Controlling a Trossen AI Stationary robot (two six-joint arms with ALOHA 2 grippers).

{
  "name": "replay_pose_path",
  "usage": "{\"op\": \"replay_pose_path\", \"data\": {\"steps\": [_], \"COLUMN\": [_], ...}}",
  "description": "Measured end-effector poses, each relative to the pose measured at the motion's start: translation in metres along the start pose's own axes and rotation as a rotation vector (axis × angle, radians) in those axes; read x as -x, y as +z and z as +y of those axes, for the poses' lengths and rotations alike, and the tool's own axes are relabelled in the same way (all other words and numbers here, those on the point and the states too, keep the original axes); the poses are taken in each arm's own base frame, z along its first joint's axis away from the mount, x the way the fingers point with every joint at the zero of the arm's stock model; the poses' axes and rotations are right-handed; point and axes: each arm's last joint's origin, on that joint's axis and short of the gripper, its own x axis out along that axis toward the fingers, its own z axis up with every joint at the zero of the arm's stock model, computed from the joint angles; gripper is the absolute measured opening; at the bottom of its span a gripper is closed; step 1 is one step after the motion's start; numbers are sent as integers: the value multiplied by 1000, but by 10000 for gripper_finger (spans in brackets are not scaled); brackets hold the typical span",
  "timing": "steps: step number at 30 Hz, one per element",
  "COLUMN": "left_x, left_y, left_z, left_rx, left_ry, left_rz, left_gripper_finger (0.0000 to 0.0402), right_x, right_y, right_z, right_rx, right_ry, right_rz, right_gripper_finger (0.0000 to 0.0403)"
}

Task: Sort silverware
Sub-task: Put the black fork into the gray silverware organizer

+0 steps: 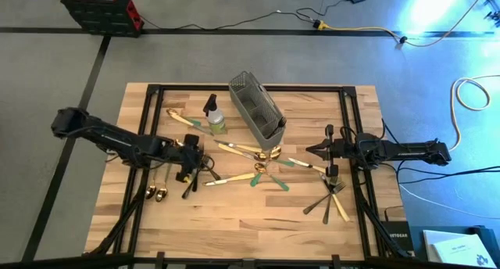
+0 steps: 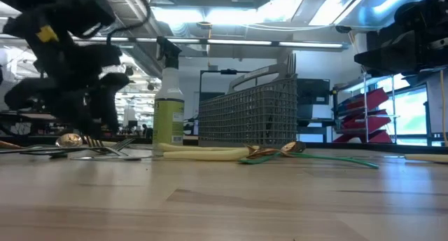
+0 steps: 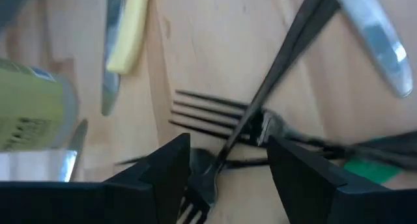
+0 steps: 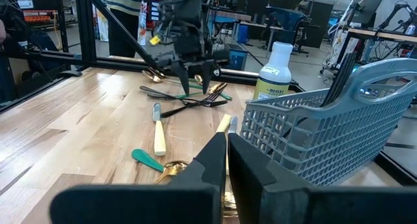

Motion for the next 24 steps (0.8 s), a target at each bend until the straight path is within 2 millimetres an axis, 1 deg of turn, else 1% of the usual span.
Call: {"op": "replay_pose_path", "data": {"steps": [2, 10, 12, 17, 24], "left_x": [-6, -14, -15, -21, -24], "left_y": [-1, 17, 19, 16, 17], "left_z": [0, 7, 11, 18, 20], "left_rx": [-2, -7, -14, 18, 30], "left_ry": [-7, -10, -16, -69, -87], "left_rz": [33, 70, 87, 136, 105], "left_gripper_finger": [191, 189, 182, 156, 125], "right_x": [0, 0, 0, 0, 0], "right_y": [0, 0, 0, 0, 0], "right_z": [0, 0, 0, 0, 0], "right_rx": [0, 0, 0, 0, 0], "right_ry": [0, -1, -1, -1, -1], "right_rz": [0, 0, 0, 0, 0], "right_gripper_finger": [0, 0, 0, 0, 0]}}
